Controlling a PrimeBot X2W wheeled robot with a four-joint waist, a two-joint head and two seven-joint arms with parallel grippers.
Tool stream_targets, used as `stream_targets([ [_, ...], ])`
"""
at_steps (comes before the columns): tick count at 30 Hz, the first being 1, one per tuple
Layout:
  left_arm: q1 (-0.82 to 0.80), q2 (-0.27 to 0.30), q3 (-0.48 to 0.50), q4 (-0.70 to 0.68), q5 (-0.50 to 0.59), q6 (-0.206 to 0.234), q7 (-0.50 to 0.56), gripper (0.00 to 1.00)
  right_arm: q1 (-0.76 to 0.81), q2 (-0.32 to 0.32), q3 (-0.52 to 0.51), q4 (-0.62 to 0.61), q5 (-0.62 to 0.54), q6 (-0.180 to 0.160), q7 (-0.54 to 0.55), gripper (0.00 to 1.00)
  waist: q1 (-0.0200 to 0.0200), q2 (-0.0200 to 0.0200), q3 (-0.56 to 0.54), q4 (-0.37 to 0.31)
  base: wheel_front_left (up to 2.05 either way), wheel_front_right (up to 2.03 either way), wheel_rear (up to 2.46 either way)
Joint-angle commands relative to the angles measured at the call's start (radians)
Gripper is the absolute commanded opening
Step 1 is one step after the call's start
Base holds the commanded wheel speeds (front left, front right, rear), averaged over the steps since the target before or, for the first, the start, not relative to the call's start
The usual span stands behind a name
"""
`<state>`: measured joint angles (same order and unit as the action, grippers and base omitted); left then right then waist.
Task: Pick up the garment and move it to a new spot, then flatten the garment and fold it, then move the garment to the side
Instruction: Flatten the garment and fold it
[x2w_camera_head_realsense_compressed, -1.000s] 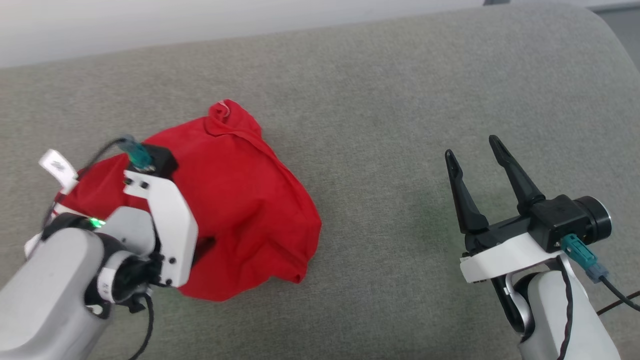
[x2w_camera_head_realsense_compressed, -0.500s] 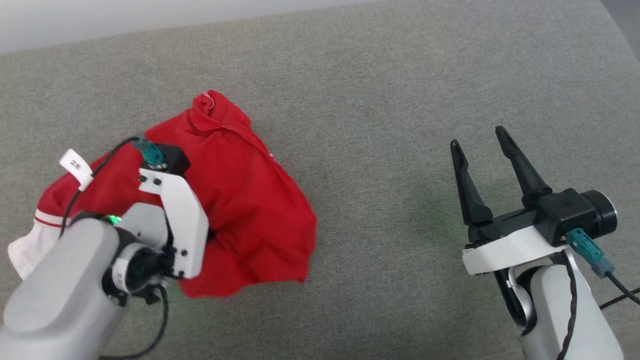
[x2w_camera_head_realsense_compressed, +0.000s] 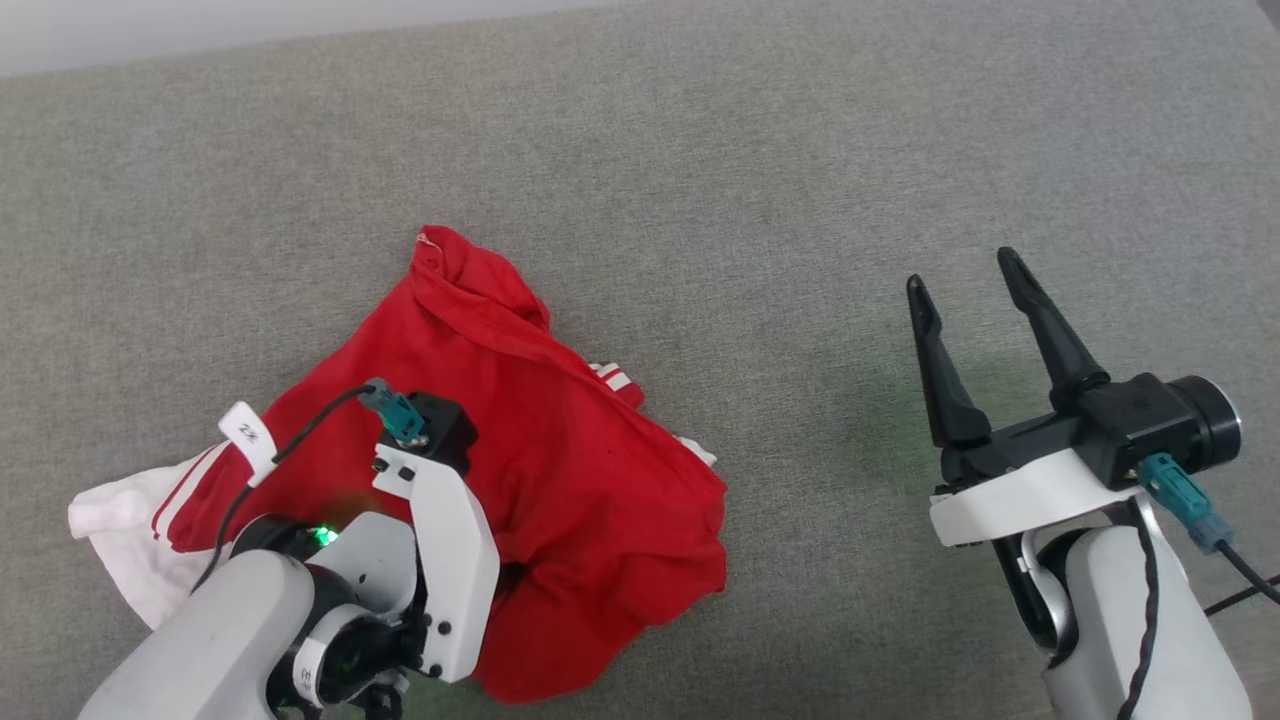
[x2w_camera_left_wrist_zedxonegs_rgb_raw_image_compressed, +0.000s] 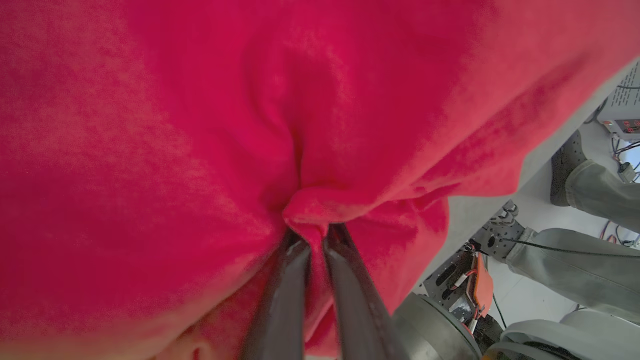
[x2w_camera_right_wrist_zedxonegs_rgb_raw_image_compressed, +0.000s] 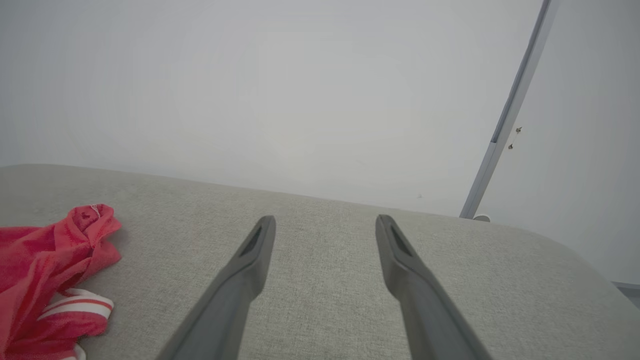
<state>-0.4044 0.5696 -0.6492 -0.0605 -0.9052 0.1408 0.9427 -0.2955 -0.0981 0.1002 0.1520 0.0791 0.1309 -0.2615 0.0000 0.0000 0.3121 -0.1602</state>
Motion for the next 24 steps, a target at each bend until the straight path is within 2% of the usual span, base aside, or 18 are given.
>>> stream_targets([
  [1,0.019,-0.001,-0.015,0.018,0.030,-0.009,-0.013,0.00,-0.009,-0.005,0.011,0.005,0.008,0.000,-0.005,1.00,0.0000,0.0000,0.004,0.003,0.00,0.00,0.00],
  [2,0.017,-0.003,-0.017,0.026,0.032,-0.014,-0.027,0.31,-0.014,-0.007,0.016,0.008,0.011,0.000,-0.005,1.00,0.0000,0.0000,0.005,0.005,0.00,0.00,0.00],
  [3,0.014,-0.006,-0.015,0.035,0.035,-0.018,-0.042,0.71,-0.017,-0.010,0.022,0.011,0.014,0.000,-0.005,1.00,0.0000,0.0000,0.004,0.008,0.00,0.00,0.00],
  [4,0.011,-0.009,-0.008,0.044,0.036,-0.023,-0.058,1.00,-0.019,-0.014,0.031,0.016,0.016,0.000,-0.005,1.00,0.0000,0.0000,0.003,0.010,0.00,0.00,0.00],
  [13,0.000,0.012,0.078,0.027,0.044,-0.041,-0.202,1.00,-0.017,-0.063,0.115,0.054,0.065,0.000,0.041,1.00,0.0000,0.0000,-0.039,0.051,0.00,0.00,0.00],
  [24,0.106,0.057,0.181,-0.034,0.079,-0.051,-0.442,1.00,-0.001,-0.159,0.251,0.062,0.201,0.000,0.196,1.00,0.0000,0.0000,-0.093,0.113,0.00,0.00,0.00],
])
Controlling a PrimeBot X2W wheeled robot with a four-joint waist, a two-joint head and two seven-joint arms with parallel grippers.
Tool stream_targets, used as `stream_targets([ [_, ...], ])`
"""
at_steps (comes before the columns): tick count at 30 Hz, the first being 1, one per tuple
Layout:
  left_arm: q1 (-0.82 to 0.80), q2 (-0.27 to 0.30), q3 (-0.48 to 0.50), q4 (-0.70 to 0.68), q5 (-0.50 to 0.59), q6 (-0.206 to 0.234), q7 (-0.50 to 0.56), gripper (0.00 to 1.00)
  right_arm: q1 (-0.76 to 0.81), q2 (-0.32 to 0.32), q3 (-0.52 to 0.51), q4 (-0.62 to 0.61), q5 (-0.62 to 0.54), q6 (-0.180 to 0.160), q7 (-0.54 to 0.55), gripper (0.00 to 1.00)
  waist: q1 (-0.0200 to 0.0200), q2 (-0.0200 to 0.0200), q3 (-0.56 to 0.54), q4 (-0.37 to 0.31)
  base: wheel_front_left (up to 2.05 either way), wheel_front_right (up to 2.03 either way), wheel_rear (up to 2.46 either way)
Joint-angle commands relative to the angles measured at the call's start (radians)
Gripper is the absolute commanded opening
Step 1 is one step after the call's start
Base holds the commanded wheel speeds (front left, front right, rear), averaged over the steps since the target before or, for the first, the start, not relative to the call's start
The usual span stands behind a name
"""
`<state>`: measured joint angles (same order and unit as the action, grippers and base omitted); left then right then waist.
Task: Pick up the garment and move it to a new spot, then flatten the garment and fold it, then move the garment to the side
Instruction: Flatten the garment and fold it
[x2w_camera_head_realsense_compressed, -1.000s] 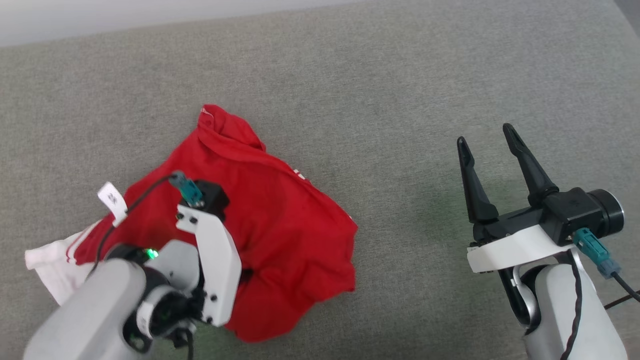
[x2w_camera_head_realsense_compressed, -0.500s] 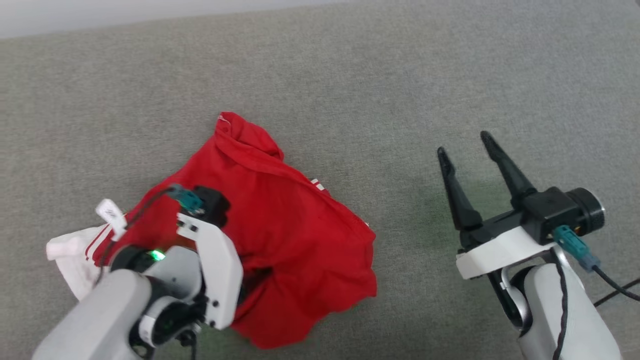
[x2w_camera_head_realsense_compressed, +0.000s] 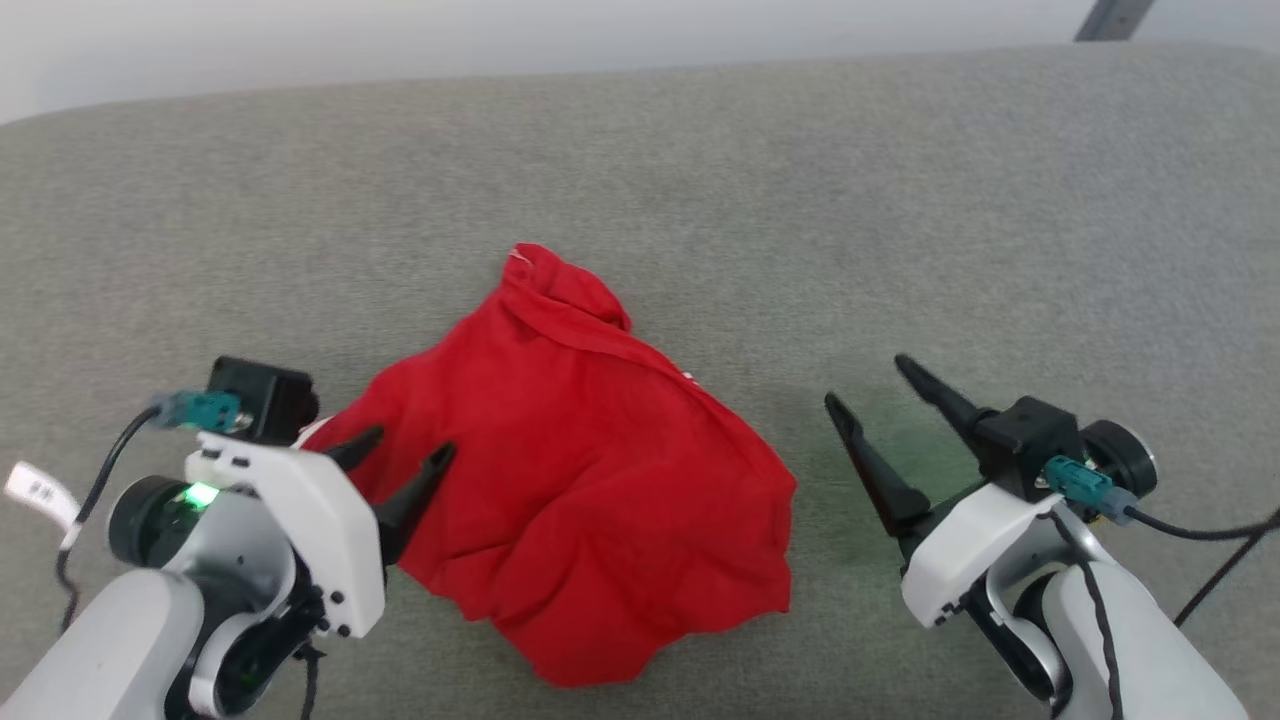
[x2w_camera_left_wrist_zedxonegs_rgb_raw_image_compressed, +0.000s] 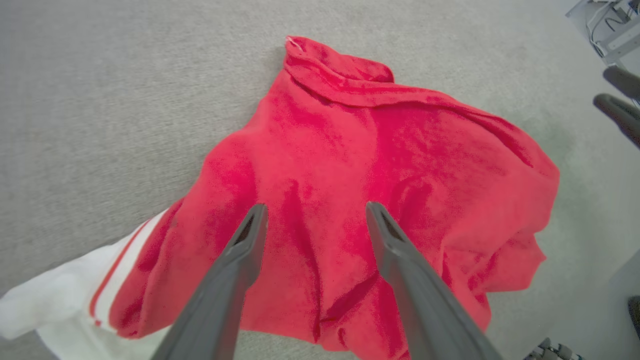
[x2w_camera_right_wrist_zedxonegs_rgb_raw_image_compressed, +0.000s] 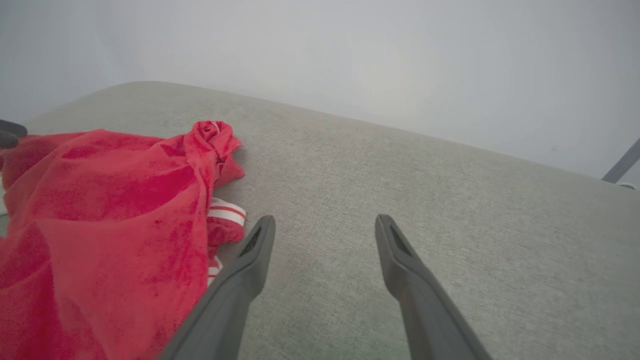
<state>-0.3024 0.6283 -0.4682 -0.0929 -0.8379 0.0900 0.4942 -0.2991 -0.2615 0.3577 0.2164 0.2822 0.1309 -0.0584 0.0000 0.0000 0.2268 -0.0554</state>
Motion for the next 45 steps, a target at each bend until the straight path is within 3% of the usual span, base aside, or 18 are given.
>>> stream_targets([
  [1,0.015,0.002,0.006,-0.004,0.018,0.002,-0.017,1.00,0.003,-0.008,0.009,-0.005,0.015,0.000,0.011,1.00,0.0000,0.0000,-0.011,0.015,0.00,0.00,0.00],
  [11,0.148,0.026,0.113,0.010,0.095,0.037,-0.324,1.00,0.005,-0.094,0.116,-0.059,0.164,0.000,0.137,1.00,0.0000,0.0000,-0.040,0.066,0.00,0.00,0.00],
  [22,0.290,-0.024,0.217,0.061,0.116,0.060,-0.642,1.00,0.003,-0.158,0.190,-0.136,0.302,0.000,0.290,1.00,0.0000,0.0000,-0.049,0.116,0.00,0.00,0.00],
  [26,0.327,-0.052,0.241,0.078,0.103,0.067,-0.706,1.00,-0.025,-0.181,0.215,-0.132,0.320,0.000,0.344,1.00,0.0000,0.0000,-0.048,0.138,0.00,0.00,0.00],
  [36,0.387,-0.166,0.345,0.087,0.131,0.020,-0.760,1.00,-0.108,-0.192,0.290,-0.027,0.323,0.000,0.398,1.00,0.0000,0.0000,-0.048,0.213,0.00,0.00,0.00],
  [38,0.398,-0.202,0.381,0.084,0.145,0.003,-0.761,1.00,-0.130,-0.193,0.316,-0.001,0.323,0.000,0.399,0.17,0.0000,0.0000,-0.050,0.227,0.00,0.00,0.00],
  [39,0.406,-0.220,0.398,0.085,0.150,-0.006,-0.761,1.00,-0.137,-0.188,0.324,0.012,0.336,0.000,0.393,0.00,0.0000,0.0000,-0.051,0.232,0.00,0.00,0.00],
  [45,0.430,-0.298,0.482,0.095,0.201,-0.052,-0.761,1.00,-0.183,-0.193,0.343,0.069,0.351,0.000,0.382,0.00,0.0000,0.0000,-0.055,0.247,0.00,0.00,0.00],
])
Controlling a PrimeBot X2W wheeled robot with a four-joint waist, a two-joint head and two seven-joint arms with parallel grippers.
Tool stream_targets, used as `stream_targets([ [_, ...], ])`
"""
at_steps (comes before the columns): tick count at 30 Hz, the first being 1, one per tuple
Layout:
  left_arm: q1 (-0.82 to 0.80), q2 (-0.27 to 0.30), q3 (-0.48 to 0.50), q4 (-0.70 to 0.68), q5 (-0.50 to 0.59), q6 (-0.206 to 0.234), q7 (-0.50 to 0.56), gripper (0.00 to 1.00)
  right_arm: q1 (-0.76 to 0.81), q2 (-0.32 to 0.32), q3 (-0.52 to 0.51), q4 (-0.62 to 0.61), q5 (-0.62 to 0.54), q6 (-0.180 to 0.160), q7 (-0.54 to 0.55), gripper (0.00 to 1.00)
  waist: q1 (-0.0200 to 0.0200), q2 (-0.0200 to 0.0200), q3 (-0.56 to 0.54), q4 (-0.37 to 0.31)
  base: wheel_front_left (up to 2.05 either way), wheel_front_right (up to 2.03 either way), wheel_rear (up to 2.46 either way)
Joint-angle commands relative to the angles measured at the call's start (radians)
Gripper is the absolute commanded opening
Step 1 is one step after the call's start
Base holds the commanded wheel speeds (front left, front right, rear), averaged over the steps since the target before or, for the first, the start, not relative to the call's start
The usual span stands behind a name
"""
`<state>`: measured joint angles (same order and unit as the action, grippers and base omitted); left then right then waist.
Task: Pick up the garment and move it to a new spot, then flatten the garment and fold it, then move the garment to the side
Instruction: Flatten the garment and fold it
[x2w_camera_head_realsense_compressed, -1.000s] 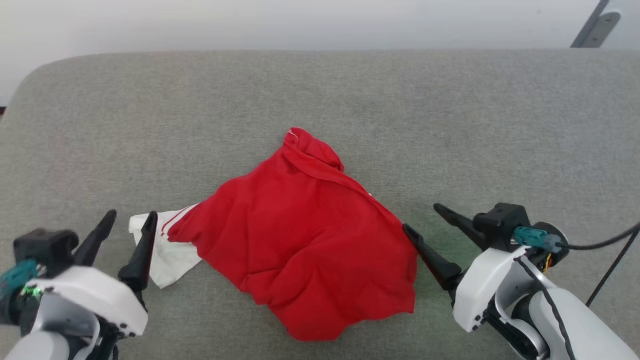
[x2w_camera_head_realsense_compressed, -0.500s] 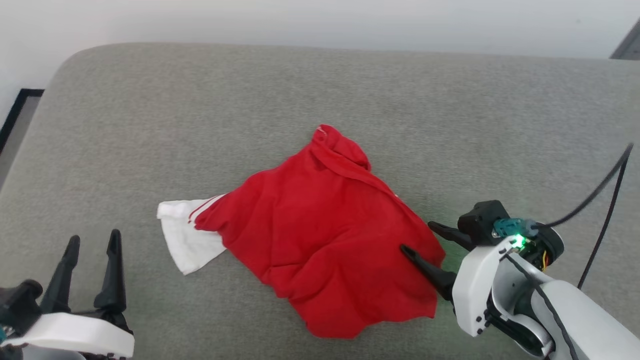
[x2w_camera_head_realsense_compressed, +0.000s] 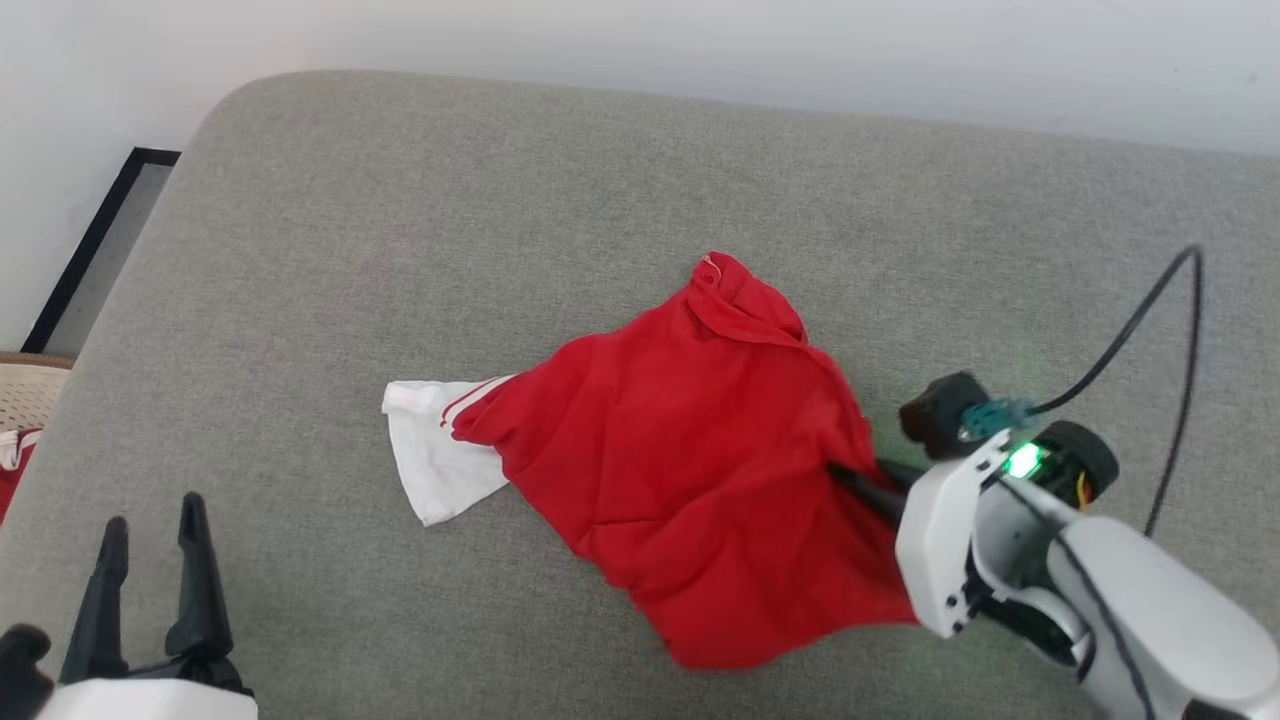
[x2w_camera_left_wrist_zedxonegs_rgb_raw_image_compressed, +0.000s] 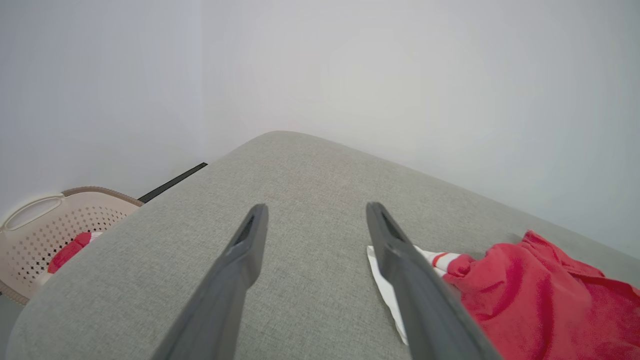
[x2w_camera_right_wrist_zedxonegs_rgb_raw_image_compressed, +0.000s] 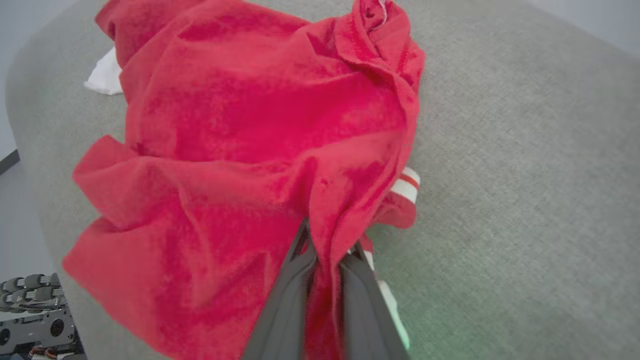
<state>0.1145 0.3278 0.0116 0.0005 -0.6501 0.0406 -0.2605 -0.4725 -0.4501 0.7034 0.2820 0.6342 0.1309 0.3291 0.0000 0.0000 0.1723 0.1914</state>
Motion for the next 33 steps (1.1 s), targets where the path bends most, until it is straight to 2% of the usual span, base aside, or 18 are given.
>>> stream_targets([
  [1,0.017,-0.013,0.017,0.005,0.020,-0.012,-0.006,1.00,-0.018,-0.010,-0.005,0.010,0.007,0.000,-0.007,0.00,0.0000,0.0000,-0.001,0.001,0.00,0.00,0.00],
  [6,0.025,-0.082,0.089,0.017,0.066,-0.071,-0.006,1.00,-0.066,-0.056,-0.046,0.032,0.026,0.000,-0.006,0.00,0.0000,0.0000,-0.008,-0.002,0.00,0.00,0.00],
  [13,0.031,-0.130,0.147,0.028,0.107,-0.119,-0.006,1.00,-0.092,-0.129,-0.139,0.058,0.033,0.000,0.030,0.00,0.0000,0.0000,-0.015,-0.016,0.00,0.00,0.00],
  [19,0.029,-0.156,0.172,0.040,0.136,-0.144,-0.006,1.00,-0.079,-0.181,-0.219,0.110,0.029,0.000,0.097,0.00,0.0000,0.0000,-0.023,-0.020,0.00,0.00,0.00],
  [23,0.032,-0.169,0.178,0.049,0.143,-0.155,-0.006,1.00,-0.042,-0.188,-0.238,0.133,0.051,0.000,0.148,0.00,0.0000,0.0000,-0.034,-0.018,0.00,0.00,0.00],
  [33,0.056,-0.175,0.181,0.069,0.146,-0.166,-0.006,1.00,0.139,-0.213,-0.249,0.033,0.152,0.000,0.379,0.00,0.0000,0.0000,-0.059,-0.019,0.00,0.00,0.00],
])
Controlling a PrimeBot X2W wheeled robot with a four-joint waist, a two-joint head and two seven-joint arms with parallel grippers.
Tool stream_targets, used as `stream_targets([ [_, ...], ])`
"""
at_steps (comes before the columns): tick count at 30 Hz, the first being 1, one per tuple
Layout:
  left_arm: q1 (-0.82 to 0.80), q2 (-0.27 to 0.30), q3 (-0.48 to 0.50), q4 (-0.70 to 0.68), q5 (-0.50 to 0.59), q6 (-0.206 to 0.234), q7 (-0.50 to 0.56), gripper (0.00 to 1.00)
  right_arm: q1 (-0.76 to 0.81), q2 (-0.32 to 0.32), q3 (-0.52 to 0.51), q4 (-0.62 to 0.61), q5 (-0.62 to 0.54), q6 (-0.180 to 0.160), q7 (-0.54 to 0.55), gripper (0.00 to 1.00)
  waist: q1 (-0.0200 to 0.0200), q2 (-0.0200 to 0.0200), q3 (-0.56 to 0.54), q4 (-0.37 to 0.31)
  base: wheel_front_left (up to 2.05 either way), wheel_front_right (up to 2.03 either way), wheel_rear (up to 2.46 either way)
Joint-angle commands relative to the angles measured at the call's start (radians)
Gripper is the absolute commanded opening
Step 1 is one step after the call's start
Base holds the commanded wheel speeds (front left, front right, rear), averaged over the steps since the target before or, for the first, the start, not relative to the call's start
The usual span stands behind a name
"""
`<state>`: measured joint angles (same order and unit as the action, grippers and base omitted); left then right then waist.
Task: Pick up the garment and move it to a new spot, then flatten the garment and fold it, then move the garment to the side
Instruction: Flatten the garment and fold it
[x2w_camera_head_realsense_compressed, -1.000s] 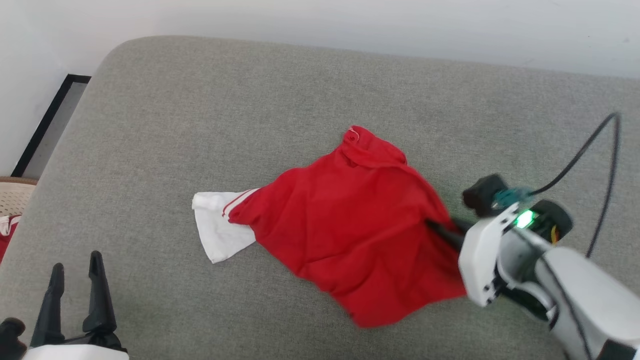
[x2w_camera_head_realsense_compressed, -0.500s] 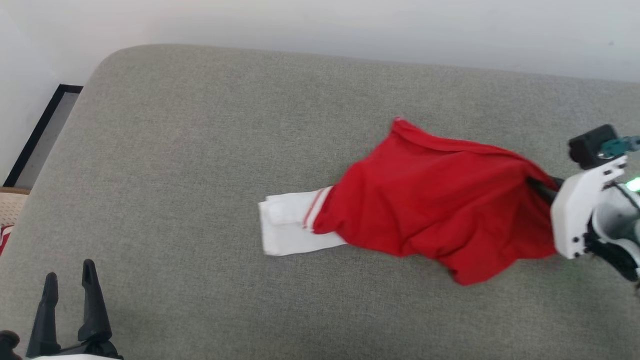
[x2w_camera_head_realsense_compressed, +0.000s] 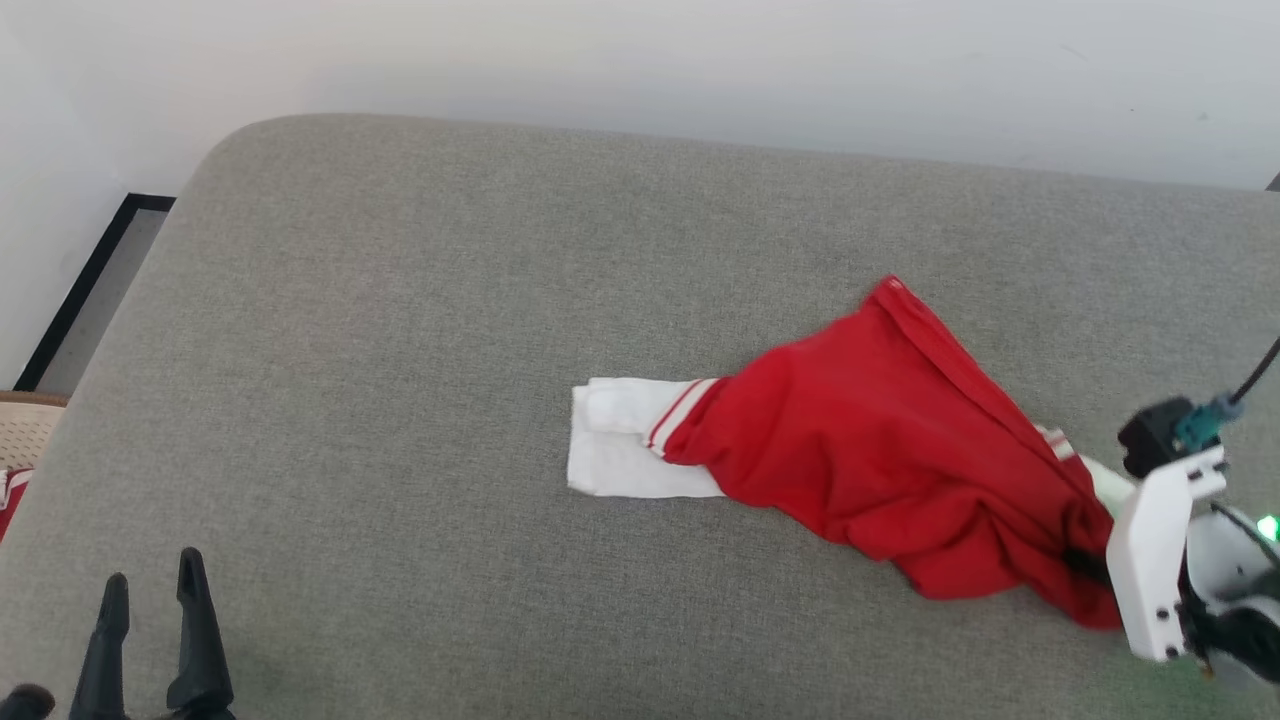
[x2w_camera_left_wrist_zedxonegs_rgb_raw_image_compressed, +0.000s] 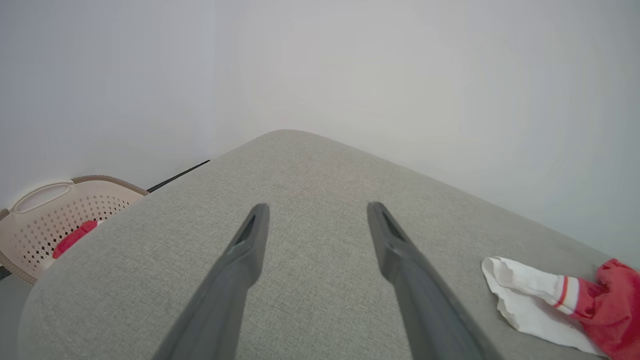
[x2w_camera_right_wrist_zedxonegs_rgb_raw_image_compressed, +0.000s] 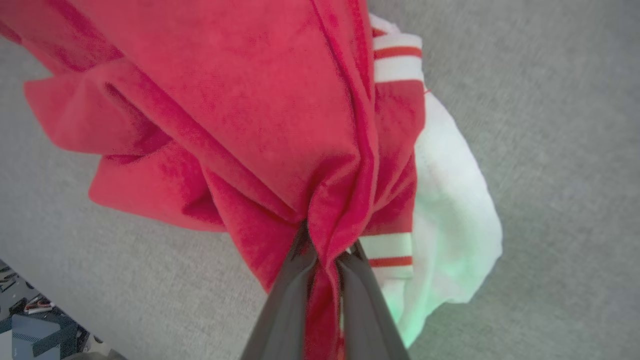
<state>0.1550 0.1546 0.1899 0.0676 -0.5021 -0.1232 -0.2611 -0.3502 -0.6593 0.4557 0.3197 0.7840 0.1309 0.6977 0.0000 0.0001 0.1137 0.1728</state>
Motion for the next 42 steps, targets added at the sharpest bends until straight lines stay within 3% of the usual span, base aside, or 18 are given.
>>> stream_targets([
  [1,0.016,-0.002,0.002,0.003,-0.003,-0.003,-0.005,1.00,0.038,-0.007,-0.007,-0.018,0.005,0.000,0.032,0.00,0.0000,-0.0001,-0.002,-0.001,0.00,0.00,0.00],
  [7,0.021,-0.004,0.000,0.014,-0.009,-0.006,-0.006,1.00,0.147,0.010,-0.063,-0.082,-0.009,0.000,0.104,0.00,0.0000,-0.0001,-0.009,-0.004,0.00,0.00,0.00],
  [8,0.020,-0.004,-0.002,0.016,-0.011,-0.007,-0.006,1.00,0.158,0.014,-0.073,-0.093,-0.020,0.000,0.095,0.31,0.0000,-0.0001,-0.009,-0.004,0.00,0.00,0.00],
  [9,0.019,-0.004,-0.003,0.018,-0.012,-0.007,-0.006,1.00,0.169,0.020,-0.084,-0.101,-0.031,0.000,0.090,0.73,0.0000,-0.0001,-0.010,-0.005,0.00,0.00,0.00],
  [10,0.019,-0.004,-0.003,0.018,-0.012,-0.007,-0.006,1.00,0.169,0.020,-0.084,-0.101,-0.031,0.000,0.090,0.73,0.0000,-0.0001,-0.010,-0.005,0.00,0.00,0.00],
  [11,0.017,-0.004,-0.005,0.021,-0.013,-0.007,-0.006,1.00,0.176,0.028,-0.095,-0.106,-0.040,0.000,0.091,1.00,0.0000,-0.0001,-0.010,-0.005,0.00,0.00,0.00],
  [19,0.005,0.004,-0.019,0.020,-0.029,-0.007,-0.006,1.00,0.181,0.059,-0.216,-0.258,-0.077,0.000,0.123,1.00,0.0000,-0.0001,0.003,-0.010,0.00,0.00,0.00],
  [27,-0.034,0.002,-0.039,0.011,-0.028,-0.007,-0.006,1.00,0.065,0.091,-0.303,-0.378,-0.165,0.000,0.110,1.00,0.0000,-0.0001,0.058,0.006,0.00,0.00,0.00],
  [33,-0.082,-0.003,-0.078,0.022,-0.032,-0.007,-0.005,1.00,-0.082,0.097,-0.250,-0.260,-0.202,0.000,0.038,1.00,0.0000,-0.0001,0.102,0.045,0.00,0.00,0.00],
  [39,-0.122,-0.007,-0.110,0.032,-0.041,-0.007,-0.005,1.00,-0.208,0.060,-0.158,-0.064,-0.185,0.000,-0.004,1.00,0.0000,-0.0001,0.142,0.090,0.00,0.00,0.00],
  [42,-0.137,-0.009,-0.121,0.036,-0.043,-0.007,-0.006,1.00,-0.253,0.072,-0.114,0.027,-0.148,0.000,-0.002,1.00,0.0000,-0.0001,0.161,0.110,0.00,0.00,0.00],
])
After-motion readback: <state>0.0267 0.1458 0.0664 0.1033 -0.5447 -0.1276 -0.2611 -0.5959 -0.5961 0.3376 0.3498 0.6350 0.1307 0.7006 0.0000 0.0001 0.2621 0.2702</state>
